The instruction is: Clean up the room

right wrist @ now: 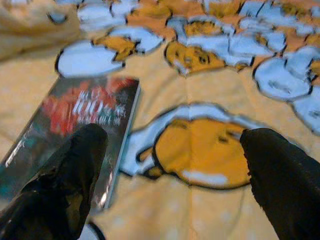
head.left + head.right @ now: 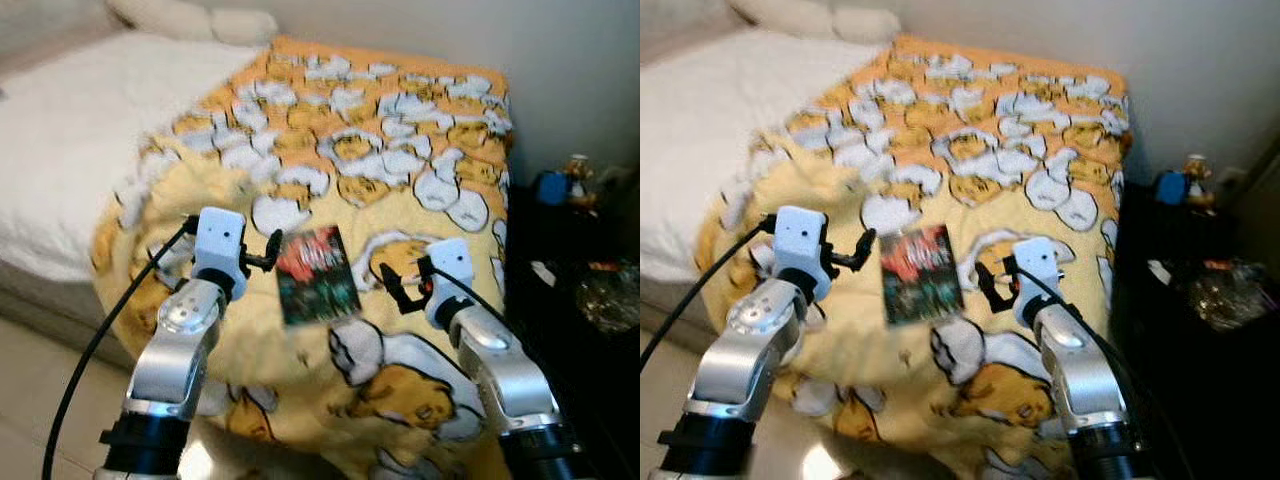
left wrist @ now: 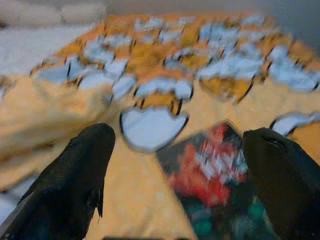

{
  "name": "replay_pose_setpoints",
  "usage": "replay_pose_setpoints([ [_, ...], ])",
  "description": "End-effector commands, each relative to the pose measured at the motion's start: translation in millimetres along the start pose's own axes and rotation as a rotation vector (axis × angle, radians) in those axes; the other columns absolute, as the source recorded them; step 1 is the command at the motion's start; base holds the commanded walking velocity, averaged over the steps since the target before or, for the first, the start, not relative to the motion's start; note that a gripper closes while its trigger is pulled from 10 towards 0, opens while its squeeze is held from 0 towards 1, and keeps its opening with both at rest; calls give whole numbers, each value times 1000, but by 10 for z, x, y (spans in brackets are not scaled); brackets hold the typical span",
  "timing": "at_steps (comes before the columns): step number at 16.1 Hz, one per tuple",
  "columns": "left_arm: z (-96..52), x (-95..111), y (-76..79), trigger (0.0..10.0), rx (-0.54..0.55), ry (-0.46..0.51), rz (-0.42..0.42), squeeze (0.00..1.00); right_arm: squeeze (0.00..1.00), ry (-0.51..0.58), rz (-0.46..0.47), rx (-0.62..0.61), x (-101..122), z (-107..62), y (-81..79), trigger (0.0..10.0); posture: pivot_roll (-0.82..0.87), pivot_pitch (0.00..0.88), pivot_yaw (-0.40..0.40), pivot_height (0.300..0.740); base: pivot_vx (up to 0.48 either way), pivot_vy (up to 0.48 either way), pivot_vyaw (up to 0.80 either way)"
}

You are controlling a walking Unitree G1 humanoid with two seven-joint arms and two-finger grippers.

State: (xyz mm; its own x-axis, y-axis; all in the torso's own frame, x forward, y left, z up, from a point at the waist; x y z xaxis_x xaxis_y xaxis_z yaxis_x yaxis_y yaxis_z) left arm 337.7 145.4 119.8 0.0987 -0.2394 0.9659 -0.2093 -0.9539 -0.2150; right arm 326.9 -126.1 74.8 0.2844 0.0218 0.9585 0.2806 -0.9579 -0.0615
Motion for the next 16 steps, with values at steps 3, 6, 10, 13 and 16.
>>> replay_pose_setpoints([
  [3, 6, 46, -58, 10000, 23, 12, 0, 1000, 0, 20, 18, 41, 45, 5, -69, 10000, 37, 0, 17, 740, 0, 0, 0],
  [6, -7, 16, -35, 10000, -8, 1, 18, 996, 0, 12, 65, 62, 44, -2, -100, 10000, 36, 0, 23, 740, 0, 0, 0],
  [10, -61, -63, -70, 10000, -9, -28, 15, 973, 0, 1, 109, 74, 8, -25, -110, 10000, 42, 0, 25, 740, 0, 0, 0],
  [13, -146, -172, 56, 10000, -94, -65, 25, 867, 1000, 5, 138, 99, -11, -24, -158, 10000, 35, 0, 31, 740, 0, 0, 0],
  [16, -229, -224, 29, 10000, -99, -77, 55, 141, 1000, -6, 146, 123, -48, 0, -202, 10000, 50, 0, 27, 740, 0, 0, 0],
])
Point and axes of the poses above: a point about 5 cm out from each wrist's last joint towards the gripper, its own z axis pointing out of the wrist towards the gripper, its own x axis along the axis of the wrist's last joint, y = z × x, the point moved 4 cm from there along z, pointing out of the wrist towards the gripper, and after that the axes turned 6 degrees about z, right-handed, at the moved point
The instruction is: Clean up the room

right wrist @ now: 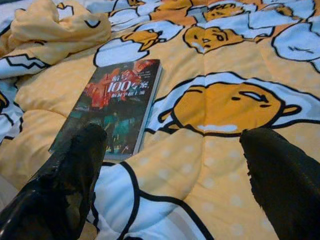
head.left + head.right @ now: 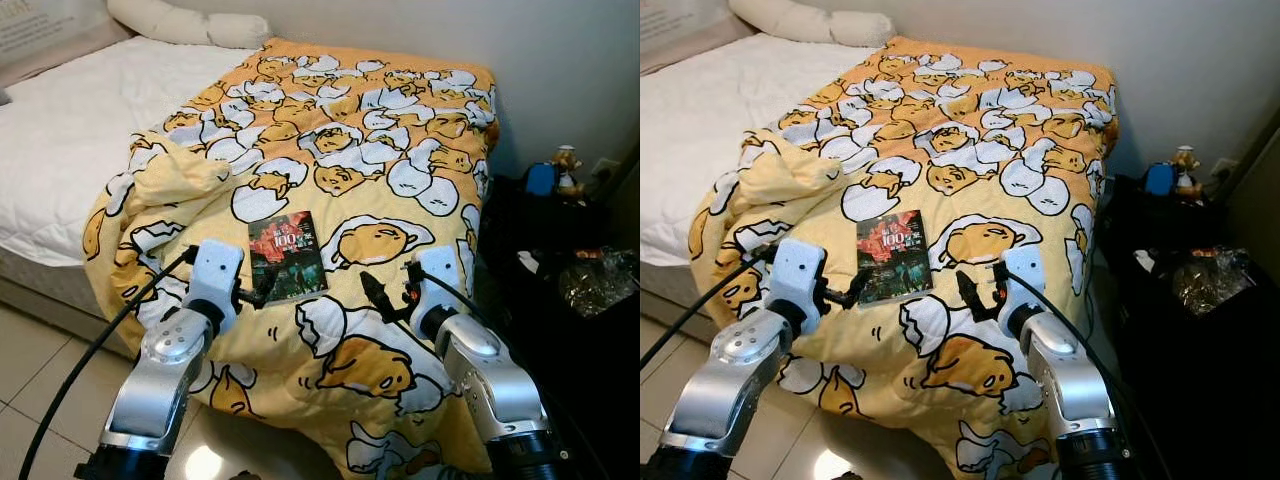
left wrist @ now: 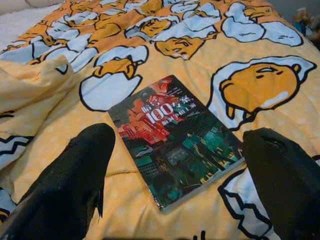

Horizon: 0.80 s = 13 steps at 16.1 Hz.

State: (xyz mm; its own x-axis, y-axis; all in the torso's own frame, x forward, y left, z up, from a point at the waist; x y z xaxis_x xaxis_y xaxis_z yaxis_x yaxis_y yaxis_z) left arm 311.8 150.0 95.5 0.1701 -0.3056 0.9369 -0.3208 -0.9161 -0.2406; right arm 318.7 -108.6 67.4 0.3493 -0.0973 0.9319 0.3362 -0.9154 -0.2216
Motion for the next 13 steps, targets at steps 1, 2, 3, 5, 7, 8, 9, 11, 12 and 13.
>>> replay_pose_setpoints([
  [1, -18, 48, -72, 10000, 33, 11, 1, 20, 1000, 19, 8, 24, 42, 0, -40, 10000, 52, 0, 26, 740, 0, 0, 0],
  [2, -23, 89, -118, 10000, 65, 34, 5, 0, 1000, 24, 7, 30, 52, -17, -53, 10000, 58, 0, 20, 740, 0, 0, 0],
  [3, -29, 120, -127, 10000, 80, 50, 4, 0, 1000, 31, 4, 43, 60, -36, -65, 10000, 60, 0, 17, 740, 0, 0, 0],
  [5, -42, 129, -98, 10000, 72, 57, -21, 8, 1000, 24, -28, 81, 48, -56, -107, 10000, 52, 0, 18, 740, 0, 0, 228],
  [7, -44, 132, -76, 10000, 68, 57, -29, 8, 1000, 16, -61, 108, 36, -63, -137, 10000, 50, 0, 18, 740, 300, 0, 800],
  [8, -43, 133, -73, 10000, 67, 56, -30, 8, 1000, 15, -62, 107, 31, -62, -133, 10000, 50, 0, 18, 740, 326, 0, 800],
  [9, -40, 139, -76, 10000, 67, 57, -30, 16, 1000, 14, -59, 94, 29, -61, -114, 10000, 50, 0, 18, 740, 352, 0, 569],
  [11, -41, 147, -93, 10000, 70, 57, -31, 16, 1000, 6, -60, 59, 25, -58, -66, 10000, 48, 0, 19, 740, 366, 0, 0],
  [12, -37, 151, -103, 10000, 70, 57, -30, 16, 1000, 6, -61, 55, 31, -54, -57, 10000, 49, 0, 22, 740, 371, 0, 0],
  [13, -35, 151, -105, 10000, 70, 56, -30, 20, 1000, 7, -60, 58, 33, -52, -62, 10000, 48, 0, 23, 740, 375, 0, 0],
])
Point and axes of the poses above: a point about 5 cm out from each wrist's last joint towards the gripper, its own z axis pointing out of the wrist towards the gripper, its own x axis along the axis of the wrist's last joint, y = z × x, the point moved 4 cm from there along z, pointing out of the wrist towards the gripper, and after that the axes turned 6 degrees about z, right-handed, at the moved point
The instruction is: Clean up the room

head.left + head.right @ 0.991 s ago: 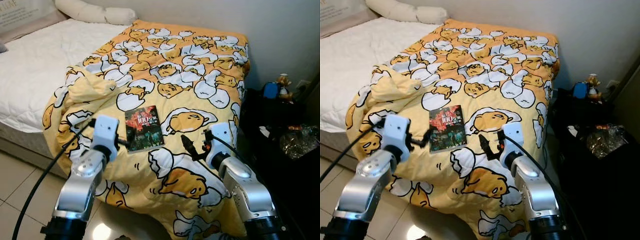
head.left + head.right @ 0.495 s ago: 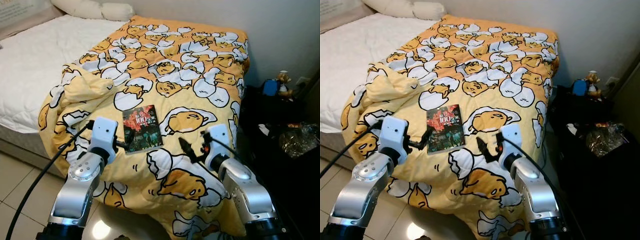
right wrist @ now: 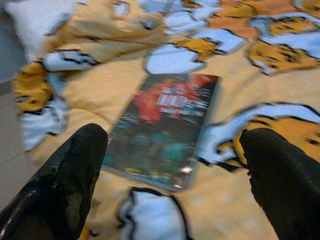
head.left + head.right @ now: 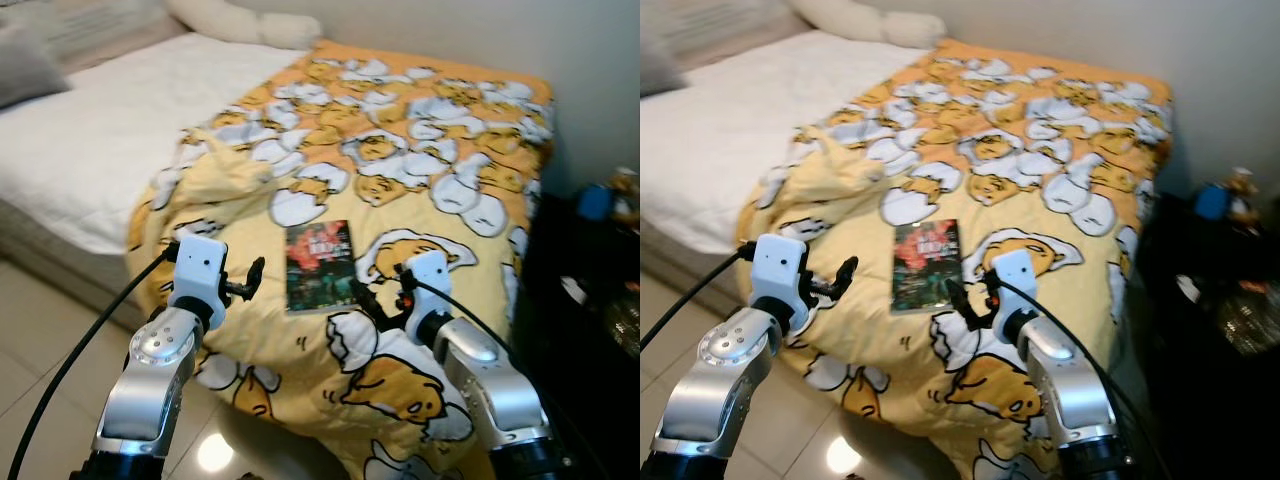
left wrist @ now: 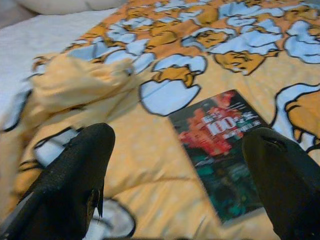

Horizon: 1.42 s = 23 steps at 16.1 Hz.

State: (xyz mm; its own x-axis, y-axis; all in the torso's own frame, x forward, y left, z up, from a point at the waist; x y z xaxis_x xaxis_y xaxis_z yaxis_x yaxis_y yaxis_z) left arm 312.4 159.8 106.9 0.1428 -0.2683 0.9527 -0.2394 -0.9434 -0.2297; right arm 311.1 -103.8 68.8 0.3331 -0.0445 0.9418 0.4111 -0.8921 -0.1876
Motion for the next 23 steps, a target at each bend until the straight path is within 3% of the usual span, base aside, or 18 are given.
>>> replay_pose_setpoints([
  [1, 18, 73, 15, 10000, -11, 18, 1, 20, 1000, 12, -7, -3, 48, -2, 7, 10000, 46, 0, 26, 740, 379, 0, 0],
  [4, 40, 90, 16, 10000, -17, 21, 5, 20, 1000, -6, -67, 60, 7, -9, -91, 10000, 46, 0, 32, 740, 379, 0, 267],
  [9, 75, 114, 48, 10000, -31, 25, 9, 20, 1000, -17, -89, 69, -33, -37, -105, 10000, 42, 0, 44, 740, 355, 0, 160],
  [16, 51, 47, 260, 10000, -150, -3, 9, 0, 1000, -44, -109, 105, -81, -46, -117, 10000, 41, 0, 45, 740, 0, 0, 0],
  [18, 15, 20, 302, 10000, -199, -13, 9, 0, 1000, -59, -59, 107, -106, -33, -111, 10000, 41, 0, 45, 740, 0, 0, 0],
  [20, -57, -28, 295, 10000, -259, -26, 3, 0, 1000, -106, 117, 123, -151, 58, -101, 10000, 45, 0, 42, 740, 0, 0, 0],
  [22, -91, -58, 289, 10000, -289, -41, 0, 0, 1000, -140, 171, 149, -183, 97, -118, 10000, 50, 0, 43, 740, 0, 0, 0],
  [23, -221, -169, 297, 10000, -386, -90, -3, 0, 1000, -219, 276, 199, -271, 205, -151, 10000, 57, 0, 42, 740, 0, 0, 0],
])
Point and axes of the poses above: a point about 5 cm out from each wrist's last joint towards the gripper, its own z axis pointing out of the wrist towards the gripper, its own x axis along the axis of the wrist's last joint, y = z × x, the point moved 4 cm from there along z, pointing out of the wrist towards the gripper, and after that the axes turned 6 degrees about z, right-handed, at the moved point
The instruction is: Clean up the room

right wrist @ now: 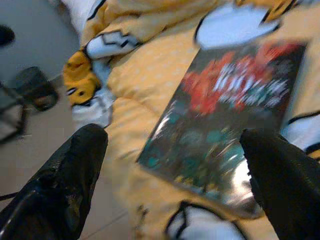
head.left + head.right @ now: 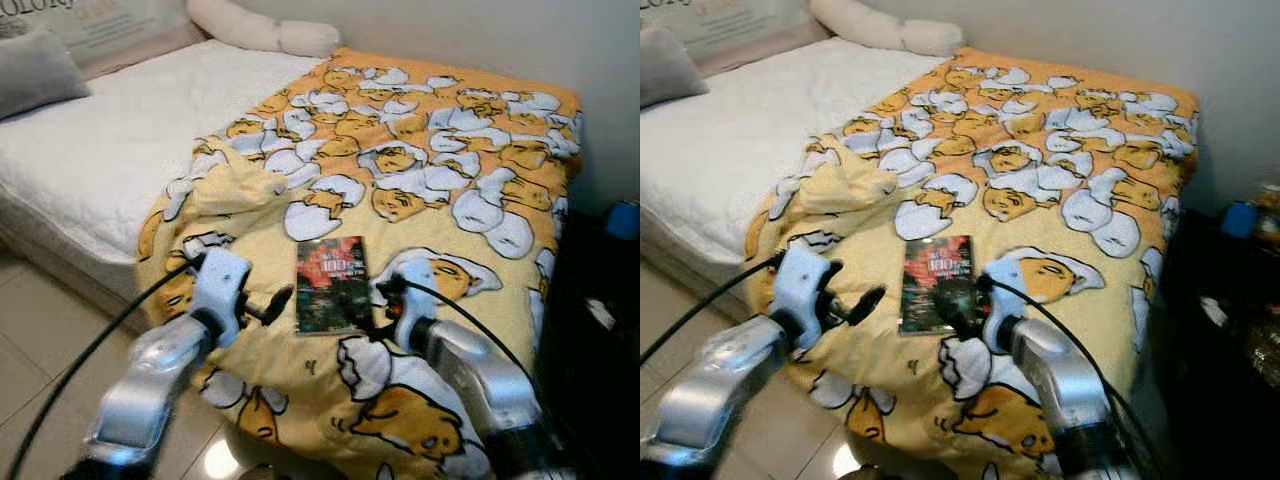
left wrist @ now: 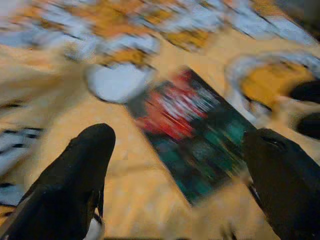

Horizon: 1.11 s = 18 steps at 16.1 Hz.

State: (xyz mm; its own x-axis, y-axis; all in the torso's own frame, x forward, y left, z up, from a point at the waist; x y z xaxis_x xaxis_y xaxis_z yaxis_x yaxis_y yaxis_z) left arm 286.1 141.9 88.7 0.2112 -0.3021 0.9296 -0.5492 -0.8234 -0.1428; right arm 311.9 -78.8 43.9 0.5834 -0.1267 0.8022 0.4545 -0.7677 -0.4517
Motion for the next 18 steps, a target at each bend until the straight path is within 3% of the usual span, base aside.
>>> replay_pose_setpoints([
  [1, -29, -10, 35, 10000, -42, -8, -10, 0, 1000, -18, 51, 9, -18, 16, 31, 10000, 57, 0, 42, 740, 0, 0, 0],
  [2, -97, -99, 26, 10000, -66, -40, 1, 0, 1000, -56, 107, -44, -62, 107, 139, 10000, 63, 0, 41, 740, 0, 0, 0],
  [3, -126, -129, 10, 10000, -68, -52, 3, 0, 886, -67, 128, -81, -68, 144, 196, 10000, 67, 0, 39, 740, 0, 0, 0],
  [4, -147, -148, -18, 10000, -62, -61, 7, 0, 0, -74, 123, -122, -62, 186, 258, 10000, 67, 0, 39, 740, 0, 0, 0],
  [9, -164, -89, -38, 10000, -47, -44, 0, 0, 0, -32, 101, -163, 103, 300, 330, 10000, 80, 0, 32, 740, 0, 0, 0],
  [13, -177, -37, -21, 10000, -54, -30, -4, 0, 0, -49, 140, -183, 116, 385, 331, 10000, 95, 0, 31, 740, 0, 0, 0],
  [18, -273, -129, 131, 10000, -175, -82, -8, 0, 0, -99, 202, -226, 37, 418, 353, 10000, 115, 0, 20, 740, 0, 0, 0],
])
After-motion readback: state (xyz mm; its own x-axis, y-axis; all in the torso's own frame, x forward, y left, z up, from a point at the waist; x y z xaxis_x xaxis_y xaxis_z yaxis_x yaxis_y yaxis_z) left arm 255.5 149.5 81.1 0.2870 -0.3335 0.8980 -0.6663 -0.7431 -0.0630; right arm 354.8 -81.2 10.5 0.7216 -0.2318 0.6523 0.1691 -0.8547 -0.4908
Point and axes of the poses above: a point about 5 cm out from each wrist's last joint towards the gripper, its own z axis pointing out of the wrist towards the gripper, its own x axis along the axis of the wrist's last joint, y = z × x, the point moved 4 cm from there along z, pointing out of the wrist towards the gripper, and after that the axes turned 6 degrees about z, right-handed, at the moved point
